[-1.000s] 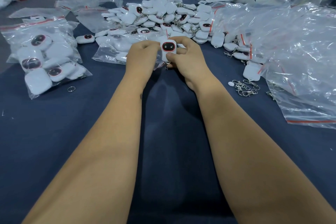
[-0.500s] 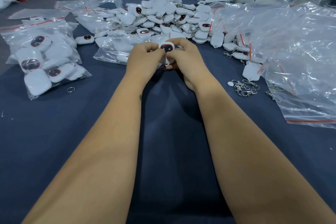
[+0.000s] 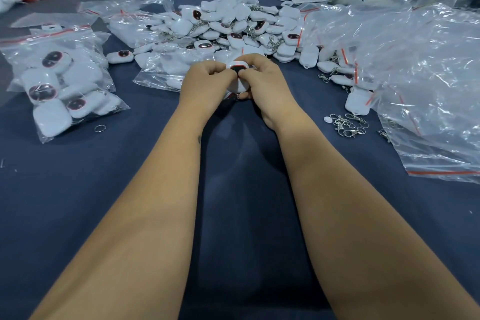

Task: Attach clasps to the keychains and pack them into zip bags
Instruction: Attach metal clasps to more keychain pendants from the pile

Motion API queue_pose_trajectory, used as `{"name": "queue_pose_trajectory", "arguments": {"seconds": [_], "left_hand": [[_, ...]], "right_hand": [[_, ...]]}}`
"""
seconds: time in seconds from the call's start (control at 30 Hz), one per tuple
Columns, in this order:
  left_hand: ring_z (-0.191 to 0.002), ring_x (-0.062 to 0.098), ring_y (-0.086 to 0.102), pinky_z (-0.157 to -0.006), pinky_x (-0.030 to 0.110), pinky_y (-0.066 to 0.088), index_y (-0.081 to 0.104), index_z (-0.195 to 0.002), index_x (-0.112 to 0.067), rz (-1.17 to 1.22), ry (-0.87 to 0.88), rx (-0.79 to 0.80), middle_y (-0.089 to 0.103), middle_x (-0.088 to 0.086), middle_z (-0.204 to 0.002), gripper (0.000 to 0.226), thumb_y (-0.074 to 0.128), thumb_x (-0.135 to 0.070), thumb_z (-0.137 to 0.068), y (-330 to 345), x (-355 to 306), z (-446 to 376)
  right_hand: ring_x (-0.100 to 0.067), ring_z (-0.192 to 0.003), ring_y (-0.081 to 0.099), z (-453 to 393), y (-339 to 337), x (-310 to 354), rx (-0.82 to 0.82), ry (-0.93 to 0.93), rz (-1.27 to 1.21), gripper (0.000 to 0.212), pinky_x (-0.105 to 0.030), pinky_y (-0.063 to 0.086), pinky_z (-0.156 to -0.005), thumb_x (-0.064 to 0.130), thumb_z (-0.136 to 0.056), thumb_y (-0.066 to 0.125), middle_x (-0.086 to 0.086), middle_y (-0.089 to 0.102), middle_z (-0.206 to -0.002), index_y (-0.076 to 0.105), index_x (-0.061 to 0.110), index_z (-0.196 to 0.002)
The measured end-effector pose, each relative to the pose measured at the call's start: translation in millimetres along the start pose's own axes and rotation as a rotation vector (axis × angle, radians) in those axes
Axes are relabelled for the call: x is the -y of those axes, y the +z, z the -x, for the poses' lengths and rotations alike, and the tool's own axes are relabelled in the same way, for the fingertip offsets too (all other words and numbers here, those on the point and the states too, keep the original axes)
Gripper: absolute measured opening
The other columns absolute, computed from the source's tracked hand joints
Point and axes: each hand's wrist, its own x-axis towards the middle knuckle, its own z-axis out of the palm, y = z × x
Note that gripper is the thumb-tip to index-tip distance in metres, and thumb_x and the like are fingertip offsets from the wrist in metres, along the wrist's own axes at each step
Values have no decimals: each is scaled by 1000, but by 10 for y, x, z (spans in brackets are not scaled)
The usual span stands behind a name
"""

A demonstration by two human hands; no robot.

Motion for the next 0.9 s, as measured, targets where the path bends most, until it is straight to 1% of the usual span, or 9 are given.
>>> {"name": "queue_pose_trajectory", "arguments": {"seconds": [0.2,0.33,0.4,0.47,0.53,0.6,0.73,0.83,0.9], "left_hand": [[-63,13,47,-63,27,39,68,-91,2,0,-14,-22,56,2,-69,26,61,-22,-84,8,-2,-8],[-51,11,42,-54,25,35,66,-80,-3,-44,-15,-7,49,-6,-53,26,62,-28,-86,-4,3,-9],[-52,11,42,-55,25,37,64,-80,2,-61,-9,-13,50,-4,-54,28,61,-25,-86,-4,4,-17],[-59,14,46,-60,28,40,64,-85,7,-66,-1,-21,53,4,-64,28,59,-21,-86,-5,2,-22],[-62,16,48,-61,29,42,65,-80,2,-63,4,-22,54,5,-66,23,59,-19,-86,-3,2,-21],[-61,14,46,-61,27,41,63,-72,-8,-75,11,-30,53,-1,-61,18,59,-18,-87,5,0,-18],[-54,11,48,-59,24,44,67,-73,-11,-4,16,-73,54,-11,-53,16,61,-18,-87,4,4,-19],[-61,18,45,-64,30,42,69,-79,-2,115,4,-103,53,0,-62,21,60,-20,-86,-24,8,-35],[-63,18,48,-63,29,41,70,-78,-10,197,-12,-129,58,3,-69,16,58,-17,-86,-32,6,-47]], "right_hand": [[-12,-69,61,8,2,13,-13,2,-12,18,-23,47,-56,3,-90,50,-2,62,-79,63,16,-89],[-21,-81,62,5,7,10,9,-8,21,20,-25,47,-58,3,-91,50,-9,61,-86,64,17,-90],[-23,-82,62,7,10,9,17,-10,33,20,-25,47,-58,3,-91,50,-10,62,-87,65,16,-91],[-22,-82,61,6,12,11,21,-8,39,20,-25,47,-59,3,-91,50,-9,62,-85,65,16,-91],[-22,-80,60,2,15,17,19,-1,46,21,-25,47,-58,2,-91,50,-7,62,-83,66,17,-91],[-19,-77,60,-3,20,22,12,13,40,21,-24,47,-57,1,-89,51,-4,62,-81,65,16,-95],[-14,-66,60,5,35,8,14,24,-34,31,-21,47,-54,-6,-82,59,-3,65,-76,58,15,-106],[-13,-66,59,0,38,-9,-3,18,-11,27,-22,47,-56,-3,-83,65,-4,66,-77,58,14,-104],[-14,-64,58,-4,32,-5,-24,28,-9,22,-22,47,-56,-5,-84,62,-7,64,-76,58,12,-98]]}}
